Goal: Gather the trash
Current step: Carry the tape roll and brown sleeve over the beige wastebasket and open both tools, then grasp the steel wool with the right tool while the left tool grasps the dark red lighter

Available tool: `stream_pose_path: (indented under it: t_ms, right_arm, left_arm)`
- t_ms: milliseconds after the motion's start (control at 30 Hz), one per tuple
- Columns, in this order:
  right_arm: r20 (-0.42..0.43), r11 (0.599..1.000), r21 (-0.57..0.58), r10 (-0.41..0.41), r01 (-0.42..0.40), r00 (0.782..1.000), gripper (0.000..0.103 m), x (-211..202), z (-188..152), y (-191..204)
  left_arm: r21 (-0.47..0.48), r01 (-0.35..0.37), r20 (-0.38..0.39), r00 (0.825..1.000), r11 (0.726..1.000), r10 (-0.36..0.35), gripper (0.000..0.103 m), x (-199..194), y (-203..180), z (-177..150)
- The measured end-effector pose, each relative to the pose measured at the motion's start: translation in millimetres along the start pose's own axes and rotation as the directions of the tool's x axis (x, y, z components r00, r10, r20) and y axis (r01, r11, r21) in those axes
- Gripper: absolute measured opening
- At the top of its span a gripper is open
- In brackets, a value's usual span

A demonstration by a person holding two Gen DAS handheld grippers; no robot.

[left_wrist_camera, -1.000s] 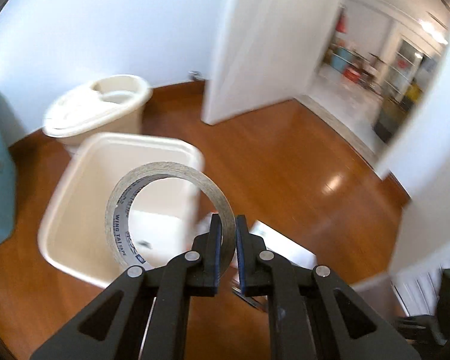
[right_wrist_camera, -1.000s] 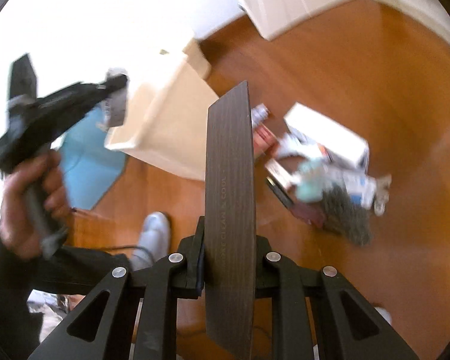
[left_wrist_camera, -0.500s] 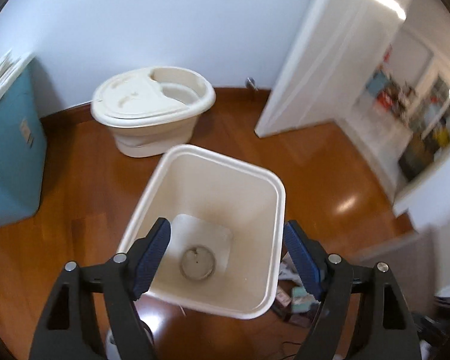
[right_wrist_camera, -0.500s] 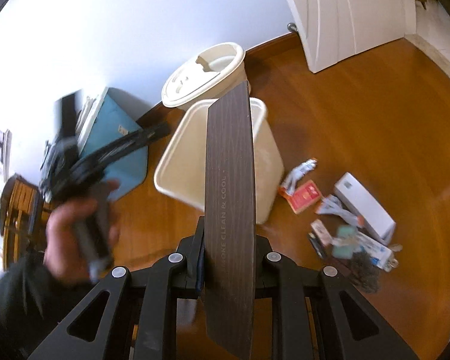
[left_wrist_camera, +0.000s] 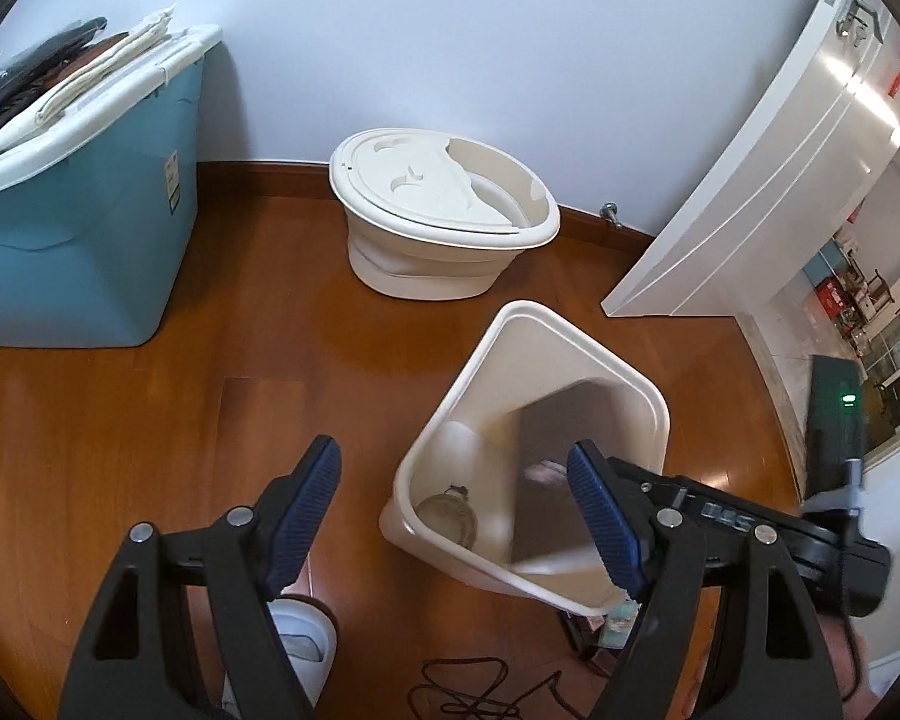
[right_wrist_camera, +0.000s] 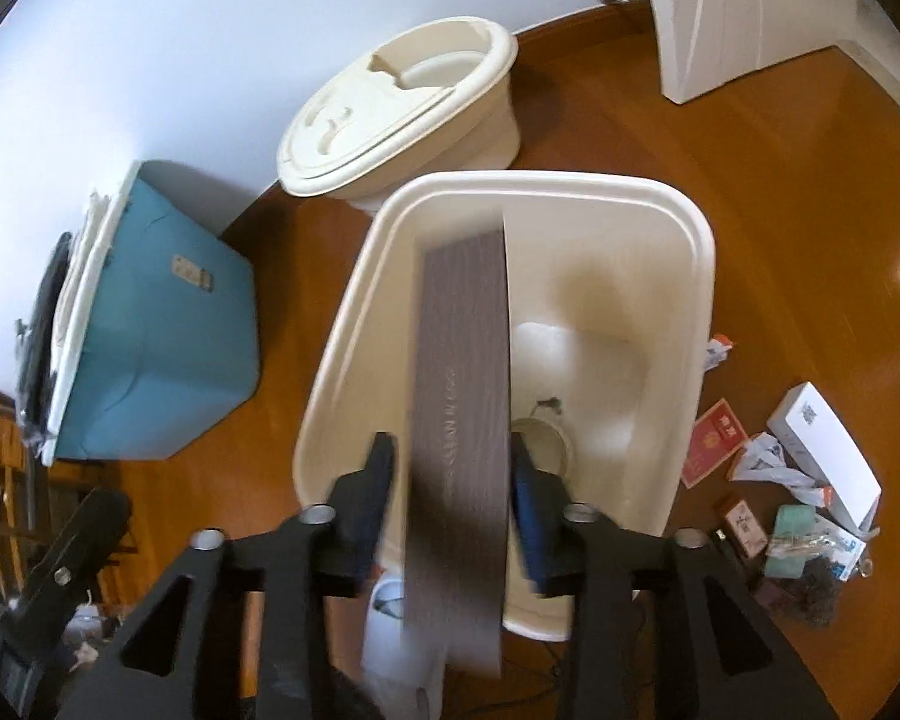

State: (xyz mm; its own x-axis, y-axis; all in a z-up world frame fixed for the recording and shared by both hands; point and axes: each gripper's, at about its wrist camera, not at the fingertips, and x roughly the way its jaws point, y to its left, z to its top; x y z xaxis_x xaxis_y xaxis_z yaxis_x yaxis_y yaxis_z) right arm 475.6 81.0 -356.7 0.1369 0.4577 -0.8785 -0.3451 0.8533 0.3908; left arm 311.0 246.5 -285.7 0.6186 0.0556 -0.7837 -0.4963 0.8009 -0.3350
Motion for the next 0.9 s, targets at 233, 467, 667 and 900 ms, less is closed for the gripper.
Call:
stream_pose_path:
  t_ms: [233,467,667,900]
  right_arm:
    - [0.021,0.994,-0.104,0.041,-0.038,0.999,0.075,-72,-19,-40]
    - [-0.020,0.974,0.003,-0.226,0.226,0.974,0.075,-121,-108,-236]
    - [-0.146,0.943,0.006,-0.329,0.334,0.933,0.073,-46,-192,-357]
    - [-0.172,0.960,-0.036,-0.280,0.278,0.945,0.060,39,-220,-392]
  left_arm:
    - [0.106,0.030,-0.002,1.000,0.994,-0.030,0.078,-10,-41,-22]
    - [0.289,0.046,-0.030,0.999,0.956,-0.039,0.078,5,-102,-73]
    - [0.462,0.055,-0.096,0.995,0.885,-0.011,0.078,33,-147,-146]
    - [0.533,0.067,-0.233,0.970,0.844,0.070,0.078,92,-165,-225]
